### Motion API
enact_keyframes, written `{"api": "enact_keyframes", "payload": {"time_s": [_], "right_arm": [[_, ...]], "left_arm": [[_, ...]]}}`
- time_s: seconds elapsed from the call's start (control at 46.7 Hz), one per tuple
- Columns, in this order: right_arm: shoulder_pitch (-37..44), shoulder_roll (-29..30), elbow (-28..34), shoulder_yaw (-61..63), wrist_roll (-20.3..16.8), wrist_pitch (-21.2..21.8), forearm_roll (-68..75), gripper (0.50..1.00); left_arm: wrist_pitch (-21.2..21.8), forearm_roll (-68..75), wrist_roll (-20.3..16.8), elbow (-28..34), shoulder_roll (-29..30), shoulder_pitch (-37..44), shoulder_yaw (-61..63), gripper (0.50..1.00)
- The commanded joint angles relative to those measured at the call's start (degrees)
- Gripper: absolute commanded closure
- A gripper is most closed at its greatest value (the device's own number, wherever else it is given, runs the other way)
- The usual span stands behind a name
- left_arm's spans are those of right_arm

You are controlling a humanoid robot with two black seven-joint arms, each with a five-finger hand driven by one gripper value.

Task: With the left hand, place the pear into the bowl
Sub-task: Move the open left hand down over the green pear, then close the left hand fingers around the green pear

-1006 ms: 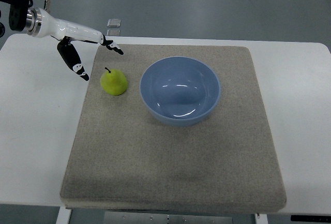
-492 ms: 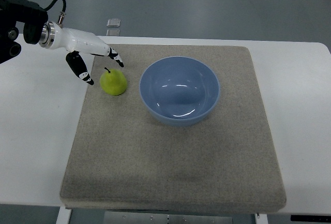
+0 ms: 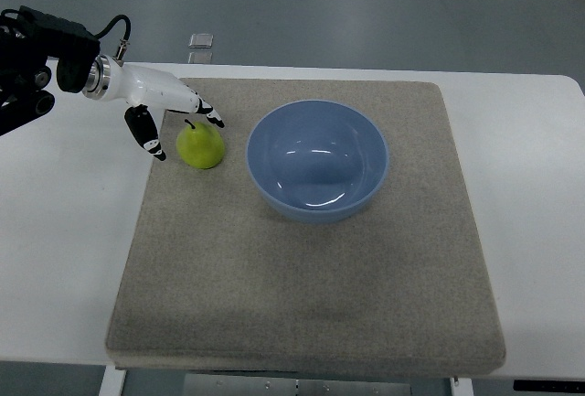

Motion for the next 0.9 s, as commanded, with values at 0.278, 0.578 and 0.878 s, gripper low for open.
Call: {"api": "enact_keyframes", "payload": {"time_s": [0.278, 0.578, 0.878], "right_arm": [[0.0, 0.0, 0.0, 0.0, 0.0, 0.0, 0.0, 0.576], [0.0, 0.0, 0.0, 0.0, 0.0, 0.0, 0.0, 0.576], [0.0, 0.0, -0.1, 0.0, 0.0, 0.0, 0.0, 0.576]], "left_arm": [[3.8, 0.3, 0.0, 3.8, -3.4, 2.2, 0.2, 0.536], [4.5, -0.6, -0.1, 4.8, -5.0, 2.3, 0.1, 0.514], [5.0, 0.1, -2.0, 4.7, -5.1, 2.9, 0.3, 0.514]]}}
